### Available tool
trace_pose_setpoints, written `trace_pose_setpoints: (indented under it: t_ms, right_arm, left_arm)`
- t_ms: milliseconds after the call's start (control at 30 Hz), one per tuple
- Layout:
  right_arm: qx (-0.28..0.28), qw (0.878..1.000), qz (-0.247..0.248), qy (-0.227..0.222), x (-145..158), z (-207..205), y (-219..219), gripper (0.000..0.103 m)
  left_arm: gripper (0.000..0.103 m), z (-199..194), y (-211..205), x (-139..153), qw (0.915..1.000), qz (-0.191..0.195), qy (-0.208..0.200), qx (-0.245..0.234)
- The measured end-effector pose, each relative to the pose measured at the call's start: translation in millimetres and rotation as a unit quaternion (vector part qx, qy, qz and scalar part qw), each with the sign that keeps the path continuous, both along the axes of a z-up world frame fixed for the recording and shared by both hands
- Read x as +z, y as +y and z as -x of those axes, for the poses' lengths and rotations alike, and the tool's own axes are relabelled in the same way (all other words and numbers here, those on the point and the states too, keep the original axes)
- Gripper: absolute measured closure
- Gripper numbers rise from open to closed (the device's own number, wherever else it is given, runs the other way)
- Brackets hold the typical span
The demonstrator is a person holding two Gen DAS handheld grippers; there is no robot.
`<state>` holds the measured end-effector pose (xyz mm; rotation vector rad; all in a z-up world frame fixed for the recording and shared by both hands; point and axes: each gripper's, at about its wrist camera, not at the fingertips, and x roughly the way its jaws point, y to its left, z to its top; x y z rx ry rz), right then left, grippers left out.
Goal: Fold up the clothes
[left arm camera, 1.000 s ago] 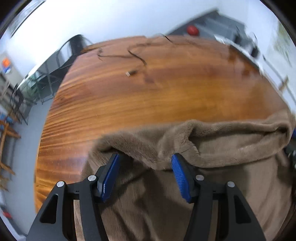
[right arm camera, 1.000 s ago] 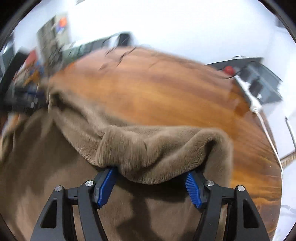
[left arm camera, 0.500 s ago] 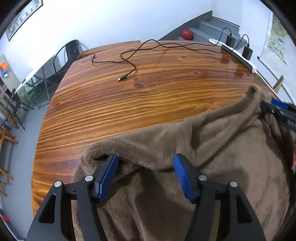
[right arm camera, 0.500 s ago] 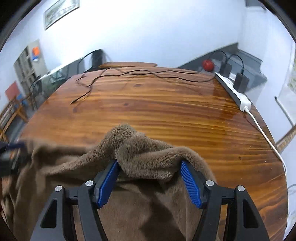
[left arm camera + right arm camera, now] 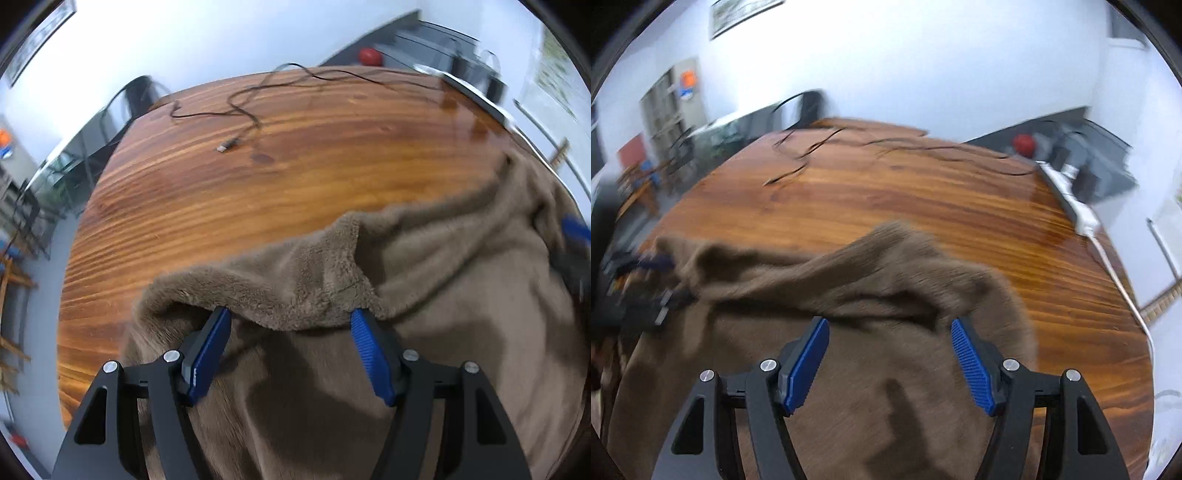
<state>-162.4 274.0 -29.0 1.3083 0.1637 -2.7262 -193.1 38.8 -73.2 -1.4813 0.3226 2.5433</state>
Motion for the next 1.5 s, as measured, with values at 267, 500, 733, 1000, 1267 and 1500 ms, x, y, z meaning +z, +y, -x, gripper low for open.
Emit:
trace_pose_setpoints:
  t_ms: [267, 500, 733, 1000, 1267, 1500]
  right_arm:
    - [-0.017, 0.998, 0.013, -0.055, -34, 55, -6, 0.032]
    - [-0.066, 0.996, 0.024, -0.052, -38, 73, 4, 0.032]
    - [-0.030, 0.999, -0.007, -0.022, -24, 58, -15, 0.032]
    - [-0.049, 0.998, 0.007, -0.040, -36, 85, -9, 0.032]
    - [-0.071, 0.996, 0.015, -0.059, -52, 101, -2, 0.032]
    - [-0.056, 0.997, 0.015, -0.053, -41, 89, -7, 0.032]
  left_arm:
    - [0.031, 46, -16, 16, 0.9972, -0.026, 0.019, 0.067]
    - [0.031, 22, -12, 17, 0.9989, -0.029, 0.019, 0.032]
    - [0.031, 4, 21, 8, 0.9989, 0.011, 0.029, -0.035]
    - [0.031, 55, 19, -13, 0.9998, 0.015, 0.012, 0.011]
    - [0.028, 67, 16, -17, 0.9997, 0.008, 0.007, 0.021]
    - [0.028, 50, 18, -5, 0.9994, 0.024, 0.019, 0.013]
